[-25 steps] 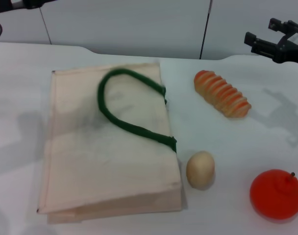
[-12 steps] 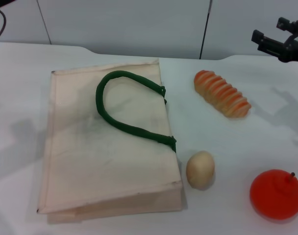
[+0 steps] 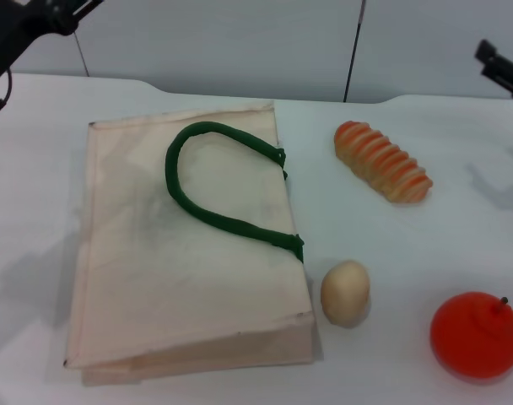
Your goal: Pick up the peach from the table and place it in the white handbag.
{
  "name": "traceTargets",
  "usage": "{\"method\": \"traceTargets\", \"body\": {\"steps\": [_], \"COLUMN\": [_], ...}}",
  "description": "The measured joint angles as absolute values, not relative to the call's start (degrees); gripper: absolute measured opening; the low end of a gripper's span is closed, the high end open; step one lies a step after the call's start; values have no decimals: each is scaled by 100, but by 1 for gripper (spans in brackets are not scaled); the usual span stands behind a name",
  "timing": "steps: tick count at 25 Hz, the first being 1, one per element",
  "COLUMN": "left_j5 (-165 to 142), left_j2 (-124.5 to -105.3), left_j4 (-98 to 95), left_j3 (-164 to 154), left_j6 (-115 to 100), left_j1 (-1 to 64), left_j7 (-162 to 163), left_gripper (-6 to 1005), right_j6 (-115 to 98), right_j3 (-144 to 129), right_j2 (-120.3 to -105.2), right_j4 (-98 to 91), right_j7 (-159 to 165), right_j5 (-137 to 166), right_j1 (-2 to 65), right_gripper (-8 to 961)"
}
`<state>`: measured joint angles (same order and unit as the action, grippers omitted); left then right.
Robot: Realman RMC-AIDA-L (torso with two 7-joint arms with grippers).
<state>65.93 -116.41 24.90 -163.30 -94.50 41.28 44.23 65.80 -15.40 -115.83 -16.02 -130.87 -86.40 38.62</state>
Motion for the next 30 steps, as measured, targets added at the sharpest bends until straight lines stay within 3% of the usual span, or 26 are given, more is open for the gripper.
{"method": "traceTargets", "body": {"steps": [15,30], "left_j5": [7948,8071], "left_j2": [-11656,-11632], "left_j4": [-218,-148], "left_j3": [-15872,-15804], "left_j6": [-8853,-8728], "left_j1": [3459,3464], "left_j7": [1653,2371], "left_gripper": [831,831], "right_j6": [6652,6639], "right_j3": [832,1050], "right_j2": [-11621,-11628], "right_j4": [-453,-318], "right_j7": [-14662,-14761], "right_j5": [-8640,-8639], "right_j1": [3662,3621], "right_gripper": [894,894]}}
